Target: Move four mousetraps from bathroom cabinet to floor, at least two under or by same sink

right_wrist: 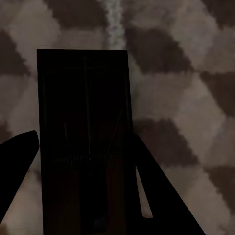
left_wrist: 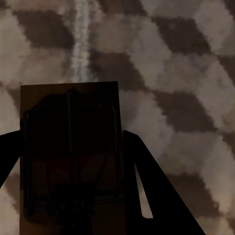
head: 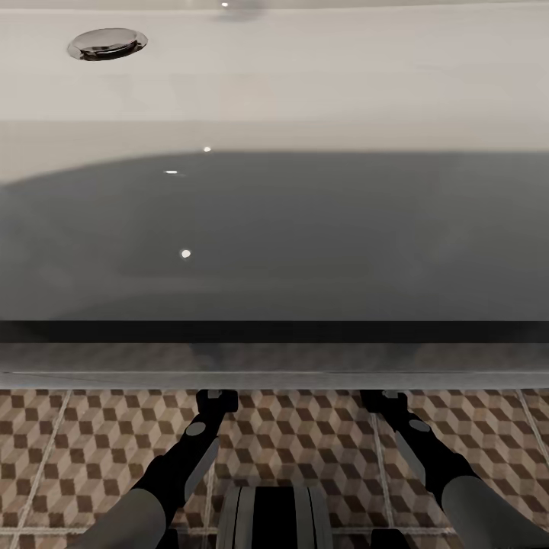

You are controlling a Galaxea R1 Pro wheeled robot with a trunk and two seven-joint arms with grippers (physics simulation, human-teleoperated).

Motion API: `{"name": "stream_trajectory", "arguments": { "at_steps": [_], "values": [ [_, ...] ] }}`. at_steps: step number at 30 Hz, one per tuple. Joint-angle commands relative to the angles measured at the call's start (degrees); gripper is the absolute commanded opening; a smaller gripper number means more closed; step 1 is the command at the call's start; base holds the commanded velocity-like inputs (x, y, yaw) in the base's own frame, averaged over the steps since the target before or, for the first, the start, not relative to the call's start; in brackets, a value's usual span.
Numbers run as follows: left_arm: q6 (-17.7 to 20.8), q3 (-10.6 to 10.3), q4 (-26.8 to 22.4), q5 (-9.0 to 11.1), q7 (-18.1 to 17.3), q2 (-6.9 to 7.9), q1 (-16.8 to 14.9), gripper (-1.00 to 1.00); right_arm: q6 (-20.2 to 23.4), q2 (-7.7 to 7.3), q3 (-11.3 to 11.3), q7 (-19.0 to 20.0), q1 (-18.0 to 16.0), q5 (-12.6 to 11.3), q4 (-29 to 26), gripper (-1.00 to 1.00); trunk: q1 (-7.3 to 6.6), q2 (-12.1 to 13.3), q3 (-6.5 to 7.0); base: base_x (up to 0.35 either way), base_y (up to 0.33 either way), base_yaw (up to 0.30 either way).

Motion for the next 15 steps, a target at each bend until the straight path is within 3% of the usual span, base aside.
{"name": "stream_trajectory", "arguments": {
  "at_steps": [1, 15],
  "values": [
    [0.1, 0.0, 0.0, -0.2, 0.1, -0.02, 0.0, -1.00, 0.0, 0.00, 0.0, 0.0, 0.0, 0.0, 0.0, -1.00, 0.00, 0.0, 0.00, 0.000, 0.000, 0.000],
    [0.1, 0.0, 0.0, -0.2, 0.1, -0.05, 0.0, -1.00, 0.5, 0.09, 0.0, 0.0, 0.0, 0.0, 0.0, -1.00, 0.00, 0.0, 0.00, 0.000, 0.000, 0.000]
  ]
}}
